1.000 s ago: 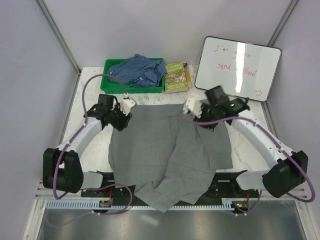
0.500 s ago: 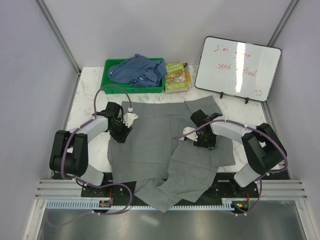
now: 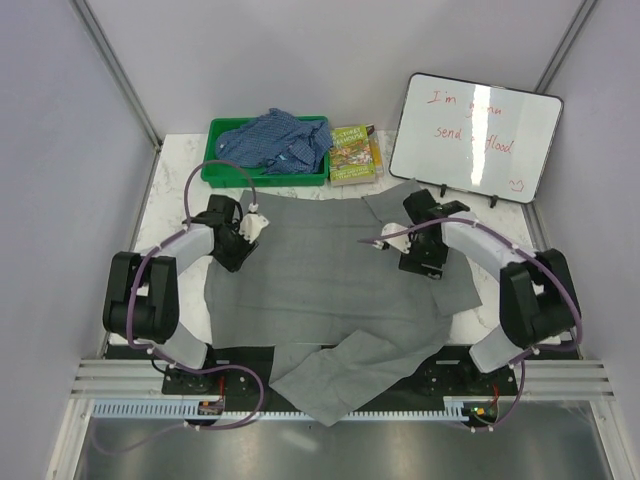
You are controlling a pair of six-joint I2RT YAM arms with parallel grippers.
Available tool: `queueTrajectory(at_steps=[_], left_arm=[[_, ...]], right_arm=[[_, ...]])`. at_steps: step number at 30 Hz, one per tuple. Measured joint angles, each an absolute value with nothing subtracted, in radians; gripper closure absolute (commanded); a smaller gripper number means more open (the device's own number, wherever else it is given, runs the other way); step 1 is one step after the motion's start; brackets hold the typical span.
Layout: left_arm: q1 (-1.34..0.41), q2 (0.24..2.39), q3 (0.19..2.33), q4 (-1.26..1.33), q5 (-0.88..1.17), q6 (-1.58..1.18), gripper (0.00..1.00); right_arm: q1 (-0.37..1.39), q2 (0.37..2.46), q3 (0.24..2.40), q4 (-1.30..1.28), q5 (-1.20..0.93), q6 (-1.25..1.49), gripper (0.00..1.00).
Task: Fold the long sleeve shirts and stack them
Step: Flatten the shirt out
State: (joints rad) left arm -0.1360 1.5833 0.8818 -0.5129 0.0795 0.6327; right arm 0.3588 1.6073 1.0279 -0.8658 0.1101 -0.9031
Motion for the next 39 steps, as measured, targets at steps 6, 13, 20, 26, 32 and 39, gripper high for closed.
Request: queueTrajectory(at_steps=[6,13,20,26,32,39], left_arm=[[-0.119,1.555,0.898,-0.544,0.091,0.628,0.37],[-0.120,1.429,0.936,-0.606,0.176,0.601,0.31],[-0.120,1.359,0.940,-0.656,0.223,0.575,0.29],[-0.120,1.352,0.940,-0.676,0.241,0.567,0.29],[-0.120,1.352,0.941,-0.680,0.242,0.566,0.29],[-0.120,1.352,0.941,-0.680,0.242,0.566,0.29]], right_arm=[[0.259,1.393,1.203,-0.997,-0.020,-0.880,0.22],[0.092,1.372,1.085,-1.070,-0.028,-0.894,0.06],[-0.227,1.587,1.075,-1.106,-0.119,-0.868,0.02],[-0.368,1.810,1.134,-1.155,-0.244,-0.853,0.04],[-0.403,1.883,1.177,-1.227,-0.348,-0.832,0.23],[-0.404,1.927,1.144,-1.248,-0.432,-0.835,0.76]])
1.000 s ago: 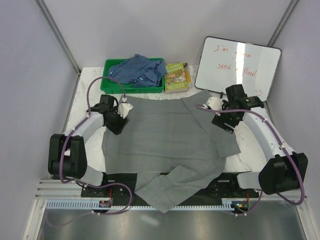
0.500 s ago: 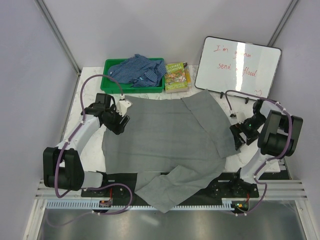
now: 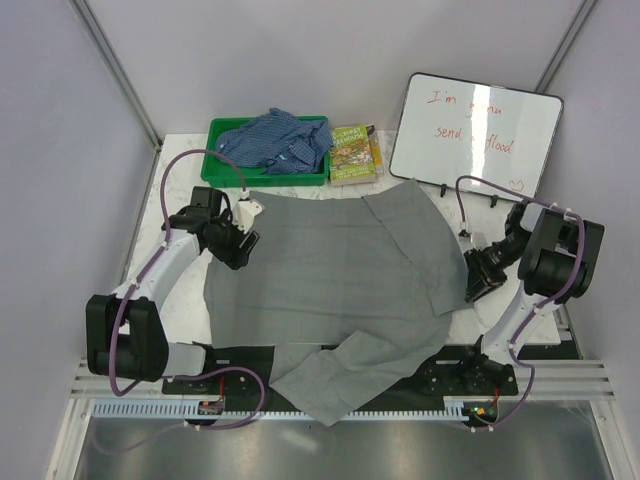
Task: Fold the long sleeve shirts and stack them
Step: Flatten the shirt out
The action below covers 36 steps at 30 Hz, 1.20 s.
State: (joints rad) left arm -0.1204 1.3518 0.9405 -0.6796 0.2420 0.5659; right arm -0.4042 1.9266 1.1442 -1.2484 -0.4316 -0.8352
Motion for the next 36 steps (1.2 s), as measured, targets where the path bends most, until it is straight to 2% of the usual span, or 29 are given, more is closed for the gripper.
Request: queueTrajectory(at_steps=[1,2,10,15,18,21,25,26,27,28,32,36], left_arm=[[-0.120,1.352,0.941,-0.680,0.242,0.566,0.29],[-0.120,1.352,0.941,-0.679,0.242,0.566,0.29],[-0.120,1.355,0.941,-0.678,0.248,0.566,0.30],[-0.120,1.363,0.941,-0.674,0.265,0.565,0.29],[-0.120,1.372,0.941,-0.665,0.270,0.558,0.29],[-0.120,1.388,0.942,-0.647,0.274,0.537,0.29],[-0.120,1.408,0.956,-0.630,0.290,0.499,0.29],[-0.120,1.409,0.960,-0.625,0.293,0.492,0.29],[-0.120,1.409,0.966,-0.620,0.299,0.484,0.29],[-0.120,1.409,0.970,-0.616,0.301,0.478,0.29],[-0.120,1.394,0.970,-0.615,0.355,0.484,0.28],[-0.148,1.283,0.941,-0.680,0.459,0.575,0.28]], right_arm=[[-0.407,1.933,1.143,-1.249,-0.438,-0.841,0.83],[-0.414,1.935,1.143,-1.250,-0.447,-0.844,1.00],[-0.477,1.848,1.221,-1.312,-0.535,-0.914,1.00],[-0.357,1.716,1.371,-1.331,-0.643,-0.915,1.00],[-0.221,1.718,1.561,-1.331,-0.723,-0.835,1.00],[-0.080,1.772,1.785,-1.228,-0.745,-0.686,1.00],[0.076,1.973,2.216,-1.007,-0.695,-0.464,1.00],[0.102,2.031,2.318,-0.943,-0.679,-0.418,0.72],[0.123,2.086,2.406,-0.875,-0.658,-0.375,0.48],[0.138,2.131,2.463,-0.815,-0.633,-0.334,0.12],[0.175,2.180,2.432,-0.718,-0.530,-0.308,0.04],[0.185,2.119,2.169,-0.743,-0.454,-0.376,0.04]])
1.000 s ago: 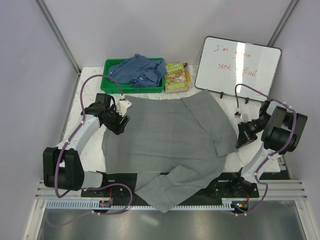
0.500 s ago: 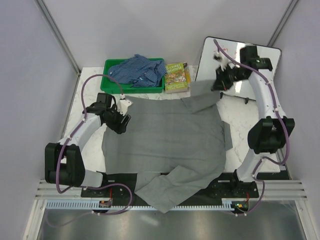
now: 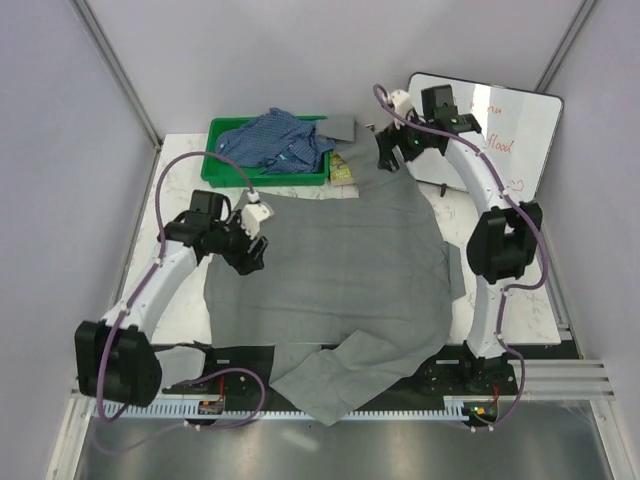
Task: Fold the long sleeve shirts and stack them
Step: Flatten the shirt out
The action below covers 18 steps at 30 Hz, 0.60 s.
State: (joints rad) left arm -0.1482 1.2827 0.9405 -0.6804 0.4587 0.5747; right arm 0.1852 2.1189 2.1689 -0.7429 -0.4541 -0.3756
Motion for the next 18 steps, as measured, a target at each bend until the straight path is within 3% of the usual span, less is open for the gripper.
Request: queueTrajectory(at_steps=[2,7,10,15,18], left_arm=[[-0.219,1.188,0.917,-0.733,0.495,0.632,0.28],[-0.727,0.997,0.863,-0.822,0.500,0.698,0.27],[-0.974,1.018,0.859,-0.866,0.488,0.700,0.18],[-1.288,1.136,0.827,-0.885,0.387,0.705,0.06],[-1.428,1.177,0.807,-0.898,0.349,0.704,0.05]], right_arm=[[0.173,2.050,1.997,-0.801,-0.433,-0.418,0.08],[0.119,1.803,1.613,-0.998,-0.390,-0.557,0.19],[0.117,1.650,1.421,-1.085,-0.386,-0.611,0.25],[0.132,1.607,1.248,-1.113,-0.379,-0.633,0.26],[0.131,1.612,1.214,-1.113,-0.362,-0.633,0.26]])
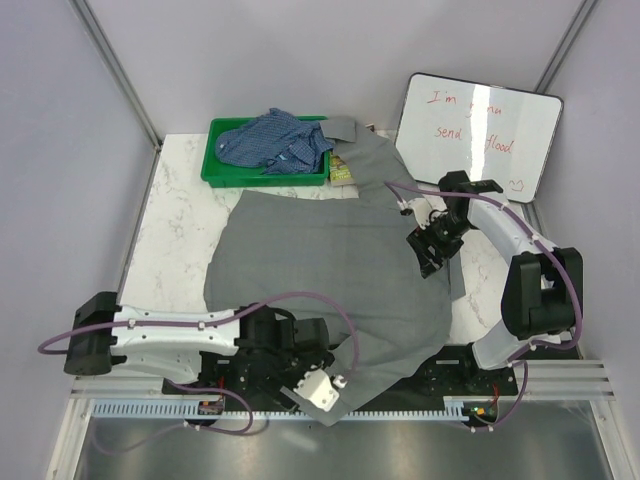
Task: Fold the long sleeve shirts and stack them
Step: Flatten the shirt out, then fold the shirt
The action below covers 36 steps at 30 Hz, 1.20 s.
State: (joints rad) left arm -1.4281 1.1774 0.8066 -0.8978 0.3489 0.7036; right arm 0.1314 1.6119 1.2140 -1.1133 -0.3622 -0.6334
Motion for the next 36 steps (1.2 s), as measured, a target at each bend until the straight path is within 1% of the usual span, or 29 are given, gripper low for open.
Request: queueTrajectory(at_steps=[4,5,7,10,11,12,13,14,15,16,19,22,24,27,30,33,36], left_arm=[[-1.501,1.240,0.778,-0.826,0.258,0.683,0.08],[-1.507,1.254,0.767,-0.803,0.229,0.676,0.11],[-1.517,1.290,0.738,-0.735,0.166,0.650,0.14],[-1.535,1.344,0.699,-0.637,0.093,0.617,0.23],[-1.545,1.348,0.701,-0.636,0.086,0.609,0.36],[-1.557,1.345,0.698,-0.624,0.079,0.606,0.45],[-1.570,1.344,0.696,-0.621,0.077,0.599,0.58],[-1.588,1.343,0.694,-0.621,0.077,0.594,0.83],[-1.604,1.343,0.693,-0.617,0.082,0.594,0.93],[-1.613,1.343,0.693,-0.611,0.082,0.588,0.98],[-1.615,1.336,0.707,-0.606,0.091,0.587,0.98],[-1.571,1.320,0.799,-0.642,0.141,0.581,0.98],[-1.497,1.302,0.892,-0.648,0.191,0.571,0.98],[-1.341,1.268,1.037,-0.636,0.232,0.562,0.98],[-1.203,1.249,1.115,-0.612,0.240,0.561,0.98],[-1.111,1.241,1.122,-0.586,0.204,0.558,0.98],[-1.104,1.234,1.079,-0.565,0.186,0.551,0.98]], right_arm=[[0.131,1.613,1.214,-1.095,-0.356,-0.633,0.26],[0.131,1.613,1.214,-1.091,-0.355,-0.633,0.26],[0.131,1.614,1.214,-1.086,-0.349,-0.633,0.26],[0.131,1.621,1.214,-1.084,-0.344,-0.635,0.25],[0.131,1.625,1.214,-1.084,-0.342,-0.636,0.26],[0.131,1.631,1.214,-1.083,-0.342,-0.637,0.25],[0.131,1.637,1.214,-1.083,-0.342,-0.637,0.25],[0.130,1.644,1.214,-1.082,-0.342,-0.637,0.25],[0.130,1.651,1.214,-1.082,-0.342,-0.637,0.25],[0.130,1.657,1.214,-1.081,-0.343,-0.637,0.25],[0.129,1.668,1.217,-1.081,-0.344,-0.637,0.25],[0.129,1.671,1.230,-1.081,-0.347,-0.637,0.25],[0.129,1.671,1.245,-1.082,-0.349,-0.636,0.25],[0.129,1.671,1.264,-1.081,-0.352,-0.637,0.25],[0.129,1.671,1.269,-1.081,-0.354,-0.637,0.25],[0.128,1.678,1.269,-1.081,-0.360,-0.637,0.25],[0.128,1.693,1.273,-1.080,-0.363,-0.637,0.25]])
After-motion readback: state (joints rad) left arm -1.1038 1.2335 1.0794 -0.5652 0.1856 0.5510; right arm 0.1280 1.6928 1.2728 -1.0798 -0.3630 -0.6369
